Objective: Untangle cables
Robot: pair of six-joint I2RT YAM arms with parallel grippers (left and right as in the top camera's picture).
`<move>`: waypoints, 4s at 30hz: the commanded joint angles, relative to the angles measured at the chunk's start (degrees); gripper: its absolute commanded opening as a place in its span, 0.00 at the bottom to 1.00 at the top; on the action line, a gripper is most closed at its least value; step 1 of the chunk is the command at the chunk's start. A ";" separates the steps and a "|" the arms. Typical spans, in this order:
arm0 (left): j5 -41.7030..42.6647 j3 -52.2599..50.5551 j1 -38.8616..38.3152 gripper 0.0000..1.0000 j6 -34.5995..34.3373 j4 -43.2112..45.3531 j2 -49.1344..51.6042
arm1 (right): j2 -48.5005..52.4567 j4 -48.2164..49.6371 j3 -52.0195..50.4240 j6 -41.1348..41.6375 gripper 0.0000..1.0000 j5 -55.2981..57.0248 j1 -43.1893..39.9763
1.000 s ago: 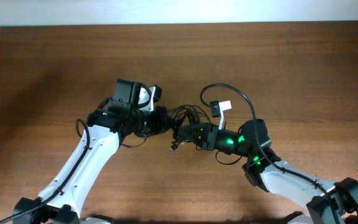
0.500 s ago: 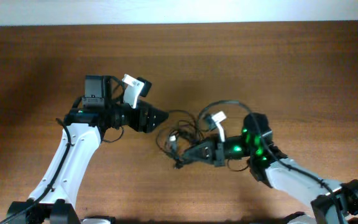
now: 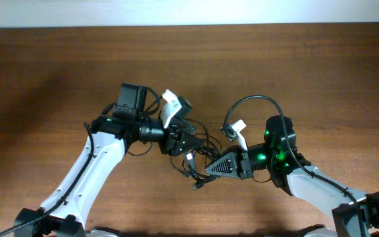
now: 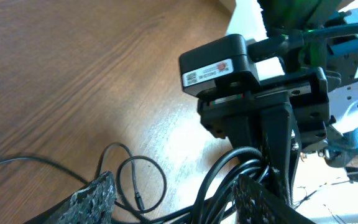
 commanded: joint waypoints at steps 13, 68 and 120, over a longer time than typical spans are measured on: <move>-4.35 0.13 -3.50 0.43 9.73 -8.70 0.52 | -0.87 0.24 0.37 0.22 0.04 -2.10 -0.31; 1.97 0.13 4.94 0.00 -4.94 4.35 0.52 | -10.43 -9.14 3.50 1.81 0.56 39.43 12.02; 2.99 0.13 -0.55 0.00 -40.54 14.56 0.52 | -6.56 -6.38 3.48 12.35 0.18 60.17 12.02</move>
